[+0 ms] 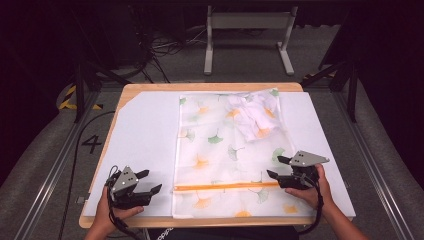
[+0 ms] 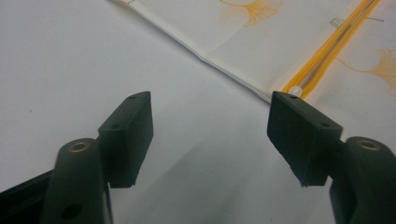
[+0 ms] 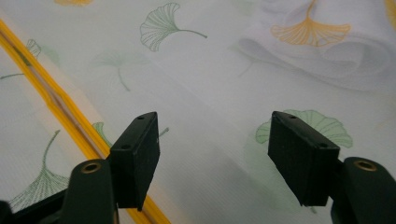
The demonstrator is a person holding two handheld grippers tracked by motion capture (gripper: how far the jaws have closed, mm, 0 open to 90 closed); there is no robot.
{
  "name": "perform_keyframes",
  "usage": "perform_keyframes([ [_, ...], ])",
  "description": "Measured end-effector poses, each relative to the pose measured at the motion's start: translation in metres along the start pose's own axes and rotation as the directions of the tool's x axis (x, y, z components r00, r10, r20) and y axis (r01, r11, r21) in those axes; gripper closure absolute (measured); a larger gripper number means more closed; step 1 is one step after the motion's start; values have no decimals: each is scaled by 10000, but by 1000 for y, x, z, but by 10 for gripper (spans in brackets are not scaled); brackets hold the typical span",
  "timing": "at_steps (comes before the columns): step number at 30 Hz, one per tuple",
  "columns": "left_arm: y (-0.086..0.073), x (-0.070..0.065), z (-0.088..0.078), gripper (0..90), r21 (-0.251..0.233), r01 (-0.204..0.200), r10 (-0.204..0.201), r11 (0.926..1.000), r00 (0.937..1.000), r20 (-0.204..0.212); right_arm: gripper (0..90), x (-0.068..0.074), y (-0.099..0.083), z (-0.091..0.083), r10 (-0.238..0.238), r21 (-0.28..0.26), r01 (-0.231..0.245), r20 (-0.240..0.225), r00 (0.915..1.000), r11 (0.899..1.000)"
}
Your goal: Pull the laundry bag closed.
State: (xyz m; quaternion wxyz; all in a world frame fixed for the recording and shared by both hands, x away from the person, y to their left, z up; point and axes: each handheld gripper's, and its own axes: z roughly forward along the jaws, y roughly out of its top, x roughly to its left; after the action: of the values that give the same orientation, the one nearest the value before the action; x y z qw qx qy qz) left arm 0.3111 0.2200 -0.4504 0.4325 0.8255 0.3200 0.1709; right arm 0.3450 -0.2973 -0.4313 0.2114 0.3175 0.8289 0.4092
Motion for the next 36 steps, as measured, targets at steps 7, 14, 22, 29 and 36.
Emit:
perform_keyframes([
  [7,-1,-3,-3,508,-77,-231,234,9997,9989,403,382,5,7,3,-311,78,311,-4,9995,9995],
  [14,-2,-7,-8,702,-63,-436,438,9990,9985,317,454,14,15,7,-543,-10,543,-216,9983,9985],
  [22,1,-10,-7,569,-1,-433,433,9991,9987,268,477,17,16,9,-740,-88,737,-331,9967,9972],
  [29,2,-14,-6,656,80,-822,817,9966,9954,498,527,23,25,11,-1100,-106,1097,-484,9927,9939],
  [36,7,-27,-6,900,308,-1540,1504,9876,9840,956,643,31,36,20,-1156,-8,1159,-744,9905,9933],
])
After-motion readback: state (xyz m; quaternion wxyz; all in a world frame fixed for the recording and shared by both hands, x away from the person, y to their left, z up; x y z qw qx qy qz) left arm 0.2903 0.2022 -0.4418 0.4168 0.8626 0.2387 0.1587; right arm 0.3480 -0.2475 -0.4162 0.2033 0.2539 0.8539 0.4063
